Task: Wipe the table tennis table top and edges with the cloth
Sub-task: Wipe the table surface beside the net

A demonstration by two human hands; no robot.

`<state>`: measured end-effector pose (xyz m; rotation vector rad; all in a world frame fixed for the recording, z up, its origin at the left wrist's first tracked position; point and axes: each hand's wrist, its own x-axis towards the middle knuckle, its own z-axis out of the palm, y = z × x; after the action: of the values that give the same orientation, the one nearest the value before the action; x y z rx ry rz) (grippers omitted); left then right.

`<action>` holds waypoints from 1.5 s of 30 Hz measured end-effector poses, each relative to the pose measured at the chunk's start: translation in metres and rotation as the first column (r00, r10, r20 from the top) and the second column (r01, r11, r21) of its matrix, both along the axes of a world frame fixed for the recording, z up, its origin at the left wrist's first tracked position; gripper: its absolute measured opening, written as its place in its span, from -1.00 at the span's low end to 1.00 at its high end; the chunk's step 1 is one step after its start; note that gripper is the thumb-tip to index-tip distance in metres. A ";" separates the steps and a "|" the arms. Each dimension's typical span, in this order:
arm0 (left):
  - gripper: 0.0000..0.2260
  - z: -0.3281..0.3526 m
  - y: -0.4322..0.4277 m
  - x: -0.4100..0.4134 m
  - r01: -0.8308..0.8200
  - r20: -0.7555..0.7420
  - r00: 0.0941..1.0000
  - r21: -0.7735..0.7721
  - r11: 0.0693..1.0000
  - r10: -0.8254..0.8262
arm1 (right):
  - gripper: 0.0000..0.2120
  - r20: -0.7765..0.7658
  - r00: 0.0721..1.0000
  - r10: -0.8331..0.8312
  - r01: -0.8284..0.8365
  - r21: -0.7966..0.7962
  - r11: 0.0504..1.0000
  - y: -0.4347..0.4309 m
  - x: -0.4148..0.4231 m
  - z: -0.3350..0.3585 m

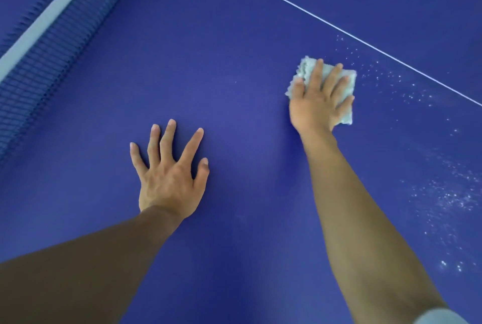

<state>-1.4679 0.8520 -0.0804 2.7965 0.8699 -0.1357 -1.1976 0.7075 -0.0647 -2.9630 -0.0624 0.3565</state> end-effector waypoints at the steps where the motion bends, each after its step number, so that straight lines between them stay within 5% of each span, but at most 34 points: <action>1: -0.46 0.001 0.000 0.001 -0.001 -0.003 1.000 -0.001 1.000 0.001 | -0.40 -0.002 0.994 0.105 -0.105 0.011 0.994 0.018 -0.007 -0.001; 5: -0.46 0.004 0.000 0.001 -0.003 -0.018 1.000 -0.002 1.000 0.003 | -0.42 0.062 0.800 0.596 -0.598 0.025 0.801 0.031 -0.078 -0.004; 8: -0.46 0.005 0.000 0.002 -0.005 -0.010 1.000 -0.010 1.000 0.005 | -0.41 0.089 0.731 0.677 -0.680 0.009 0.733 -0.020 -0.090 -0.006; 13: -0.45 0.010 -0.002 0.004 -0.013 -0.034 0.999 -0.026 1.000 0.012 | -0.40 0.066 0.965 0.255 -0.253 -0.042 0.967 -0.083 0.018 -0.002; 18: -0.44 0.012 -0.003 0.003 -0.020 -0.034 0.999 -0.028 0.999 0.019 | -0.37 0.010 0.992 -0.122 0.122 -0.044 0.992 -0.032 0.112 0.001; 21: -0.44 0.014 -0.004 0.005 -0.024 -0.039 0.999 -0.033 0.999 0.023 | -0.39 0.019 0.987 0.157 -0.157 -0.002 0.988 0.014 0.093 -0.001; 24: -0.43 0.017 -0.004 0.006 -0.028 -0.051 0.998 -0.037 0.999 0.026 | -0.40 0.050 0.821 0.568 -0.570 0.021 0.821 0.027 0.029 -0.004; 27: -0.43 0.018 -0.005 0.006 -0.028 -0.046 0.999 -0.033 0.999 0.027 | -0.40 0.067 0.691 0.719 -0.722 0.021 0.692 -0.013 -0.015 -0.004; 30: -0.44 0.017 -0.005 0.006 -0.026 -0.030 0.999 -0.033 0.999 0.025 | -0.41 0.062 0.821 0.568 -0.568 -0.017 0.823 -0.065 0.008 -0.003; 33: -0.45 0.015 -0.005 0.007 -0.019 -0.012 1.000 -0.026 0.999 0.019 | -0.40 0.033 0.987 0.159 -0.158 -0.015 0.987 -0.076 0.059 0.000; 37: -0.45 0.014 -0.004 0.005 -0.011 -0.018 1.000 -0.006 1.000 0.011 | -0.39 0.016 0.998 -0.065 0.065 -0.009 0.998 -0.005 0.103 0.002; 41: -0.45 0.012 -0.002 0.006 -0.002 -0.005 1.000 -0.003 1.000 0.002 | -0.42 0.024 0.921 0.388 -0.389 0.058 0.919 0.099 0.068 -0.001; 45: -0.45 0.012 -0.002 0.005 -0.014 -0.003 1.000 -0.006 1.000 0.014 | -0.43 0.068 0.488 0.870 -0.873 0.049 0.485 0.118 -0.041 -0.006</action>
<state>-1.4630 0.8499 -0.0682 2.7847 0.8875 -0.1405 -1.2390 0.8256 -0.0710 -2.5694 -1.6023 0.3808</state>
